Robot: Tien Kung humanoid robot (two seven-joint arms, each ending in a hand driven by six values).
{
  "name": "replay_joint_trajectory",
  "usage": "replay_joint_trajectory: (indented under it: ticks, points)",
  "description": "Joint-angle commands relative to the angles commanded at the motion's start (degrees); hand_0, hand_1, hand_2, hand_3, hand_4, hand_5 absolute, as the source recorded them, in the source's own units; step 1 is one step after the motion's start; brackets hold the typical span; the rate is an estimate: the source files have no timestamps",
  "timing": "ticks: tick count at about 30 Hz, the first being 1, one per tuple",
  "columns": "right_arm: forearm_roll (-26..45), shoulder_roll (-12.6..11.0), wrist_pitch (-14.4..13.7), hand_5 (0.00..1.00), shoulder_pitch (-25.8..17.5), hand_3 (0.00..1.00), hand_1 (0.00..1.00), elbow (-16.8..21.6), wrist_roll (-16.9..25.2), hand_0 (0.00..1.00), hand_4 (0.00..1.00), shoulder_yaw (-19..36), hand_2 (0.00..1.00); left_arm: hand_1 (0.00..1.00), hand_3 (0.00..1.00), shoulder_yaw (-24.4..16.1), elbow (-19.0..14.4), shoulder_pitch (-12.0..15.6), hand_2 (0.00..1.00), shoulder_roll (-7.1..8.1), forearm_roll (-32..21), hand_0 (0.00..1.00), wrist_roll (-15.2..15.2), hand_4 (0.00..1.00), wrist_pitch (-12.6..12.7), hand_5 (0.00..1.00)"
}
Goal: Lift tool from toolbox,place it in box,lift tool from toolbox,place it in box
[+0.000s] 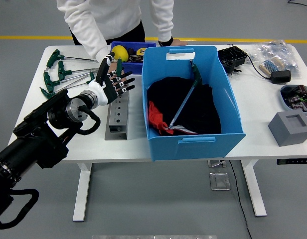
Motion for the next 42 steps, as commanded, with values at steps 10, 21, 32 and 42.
replay_joint_trajectory:
  ticks: [10, 21, 32, 42]
  points:
    - [-0.19, 0.1, 0.06, 0.576, -0.89, 0.533, 0.623, 0.0, 0.01, 0.627, 0.781, 0.6, 0.68, 0.658, 0.838, -0.74, -7.02, 0.7, 0.794, 1.23, -0.99, 0.492, 0.91, 0.814, 0.78, 0.93]
    - [-1.38, 0.29, 0.15, 0.575, -1.54, 0.533, 0.623, 0.0, -0.29, 0.628, 0.782, 1.65, 0.68, 0.665, 0.835, -3.26, -15.96, 0.51, 0.796, 1.55, 1.27, 0.501, 1.33, 0.811, 3.22, 0.923]
    - [-1.16, 0.15, 0.18, 0.574, -1.44, 0.533, 0.624, 0.0, -0.23, 0.627, 0.782, 1.37, 0.68, 0.668, 0.834, -0.07, -24.61, -1.61, 0.797, 0.61, 0.38, 0.504, 1.97, 0.812, 2.85, 0.924]
    - [-0.37, -0.26, 0.06, 0.574, -0.82, 0.533, 0.624, 0.0, -0.12, 0.627, 0.783, 0.54, 0.68, 0.67, 0.827, 9.97, -16.52, -6.03, 0.792, -4.22, 3.08, 0.51, 4.61, 0.805, -3.28, 0.919]
